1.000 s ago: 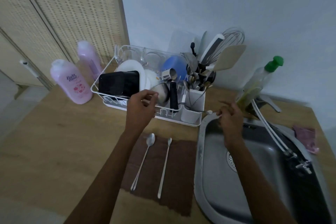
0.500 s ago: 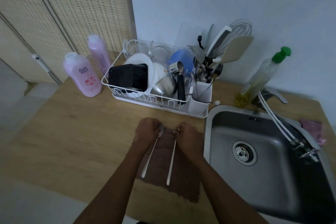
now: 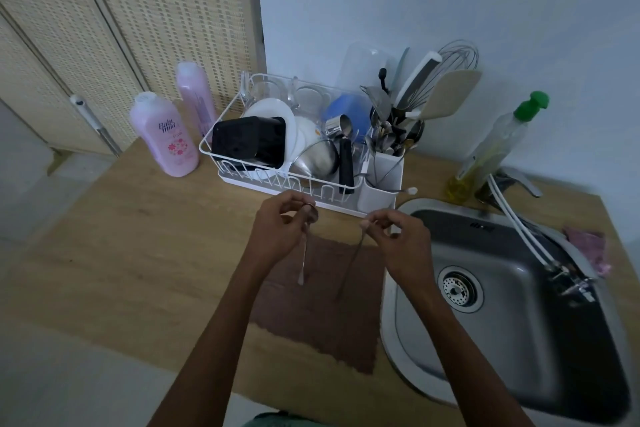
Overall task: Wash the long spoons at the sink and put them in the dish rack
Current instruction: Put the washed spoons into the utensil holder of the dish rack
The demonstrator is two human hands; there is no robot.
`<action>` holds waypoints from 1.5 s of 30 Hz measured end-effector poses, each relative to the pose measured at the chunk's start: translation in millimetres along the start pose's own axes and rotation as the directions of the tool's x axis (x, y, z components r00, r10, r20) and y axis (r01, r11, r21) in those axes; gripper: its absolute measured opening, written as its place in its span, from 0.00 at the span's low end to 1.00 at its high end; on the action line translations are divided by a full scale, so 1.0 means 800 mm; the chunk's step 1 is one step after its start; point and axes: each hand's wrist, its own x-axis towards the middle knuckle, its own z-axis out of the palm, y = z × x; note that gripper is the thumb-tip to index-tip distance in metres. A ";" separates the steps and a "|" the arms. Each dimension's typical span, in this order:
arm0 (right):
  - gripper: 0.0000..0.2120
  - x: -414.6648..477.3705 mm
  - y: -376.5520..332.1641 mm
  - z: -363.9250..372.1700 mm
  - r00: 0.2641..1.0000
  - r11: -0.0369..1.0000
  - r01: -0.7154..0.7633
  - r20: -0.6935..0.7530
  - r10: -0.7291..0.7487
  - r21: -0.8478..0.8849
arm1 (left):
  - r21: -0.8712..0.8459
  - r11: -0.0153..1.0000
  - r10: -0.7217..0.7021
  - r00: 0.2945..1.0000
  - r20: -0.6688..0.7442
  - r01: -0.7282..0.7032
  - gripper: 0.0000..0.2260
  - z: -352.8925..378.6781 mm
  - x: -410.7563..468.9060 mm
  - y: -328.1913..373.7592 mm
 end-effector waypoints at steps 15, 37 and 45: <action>0.12 -0.049 -0.005 -0.002 0.989 0.975 0.096 0.127 -0.072 -0.201 | 0.410 0.912 0.055 0.996 -0.066 -0.023 0.10 -0.005 -0.043 0.021; 0.14 0.146 -0.001 -0.094 0.994 0.992 -0.066 -0.098 0.055 -0.112 | -0.193 0.970 0.048 0.893 -0.448 -0.149 0.03 -0.015 0.021 0.157; 0.16 0.159 0.023 -0.062 0.967 0.963 -0.234 0.071 0.244 -0.133 | -0.192 0.980 -0.016 0.940 -0.342 -0.053 0.07 0.041 0.097 0.138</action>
